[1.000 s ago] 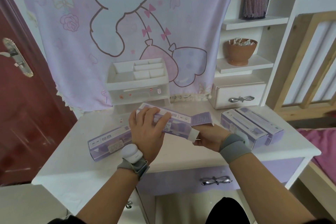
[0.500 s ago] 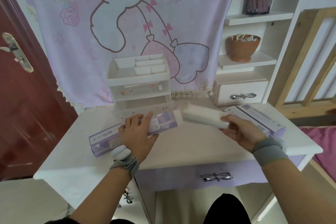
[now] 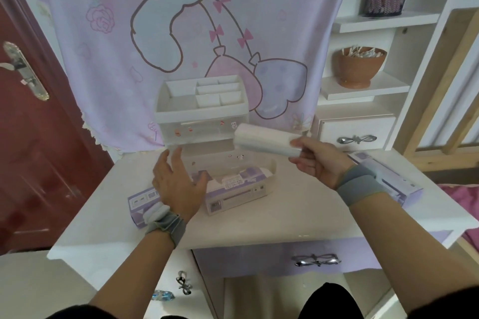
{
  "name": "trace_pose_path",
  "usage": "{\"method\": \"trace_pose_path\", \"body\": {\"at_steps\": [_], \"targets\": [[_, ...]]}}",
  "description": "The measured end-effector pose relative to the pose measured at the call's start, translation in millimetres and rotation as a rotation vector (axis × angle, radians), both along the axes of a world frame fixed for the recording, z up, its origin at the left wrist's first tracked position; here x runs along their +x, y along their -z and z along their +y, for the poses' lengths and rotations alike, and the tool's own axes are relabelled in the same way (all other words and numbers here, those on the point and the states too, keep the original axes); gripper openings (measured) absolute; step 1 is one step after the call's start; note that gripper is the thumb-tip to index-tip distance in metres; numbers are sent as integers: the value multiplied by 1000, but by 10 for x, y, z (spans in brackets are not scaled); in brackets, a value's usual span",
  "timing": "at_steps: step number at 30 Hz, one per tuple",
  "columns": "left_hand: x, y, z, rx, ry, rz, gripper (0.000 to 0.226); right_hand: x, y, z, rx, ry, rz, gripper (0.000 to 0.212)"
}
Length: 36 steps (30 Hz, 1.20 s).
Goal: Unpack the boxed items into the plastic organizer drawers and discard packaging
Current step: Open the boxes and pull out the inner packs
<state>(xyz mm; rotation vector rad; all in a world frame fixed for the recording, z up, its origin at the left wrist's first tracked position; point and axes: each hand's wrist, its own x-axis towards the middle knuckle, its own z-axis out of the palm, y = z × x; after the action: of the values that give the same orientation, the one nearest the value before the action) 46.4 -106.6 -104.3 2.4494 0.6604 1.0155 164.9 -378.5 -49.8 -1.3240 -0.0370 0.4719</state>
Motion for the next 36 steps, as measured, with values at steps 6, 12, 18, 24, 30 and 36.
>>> {"method": "trace_pose_path", "body": {"at_steps": [6,12,18,24,30,36], "targets": [[103,13,391,31,-6,118,70,165,-314,733,-155,-170,-22,29],[154,137,609,-67,63,106,42,259,-408,1350,-411,-205,-43,21],[141,169,647,-30,129,32,41,279,-356,1547,-699,-149,-213,17],[146,197,651,-54,150,6,41,241,-230,1661,-1142,-162,-546,22],[111,188,741,-118,161,-41,53,248,-192,1616,-1273,-193,-724,23],[153,173,894,-342,240,21,78,320,-3,1075,-887,2,-706,57]]}}
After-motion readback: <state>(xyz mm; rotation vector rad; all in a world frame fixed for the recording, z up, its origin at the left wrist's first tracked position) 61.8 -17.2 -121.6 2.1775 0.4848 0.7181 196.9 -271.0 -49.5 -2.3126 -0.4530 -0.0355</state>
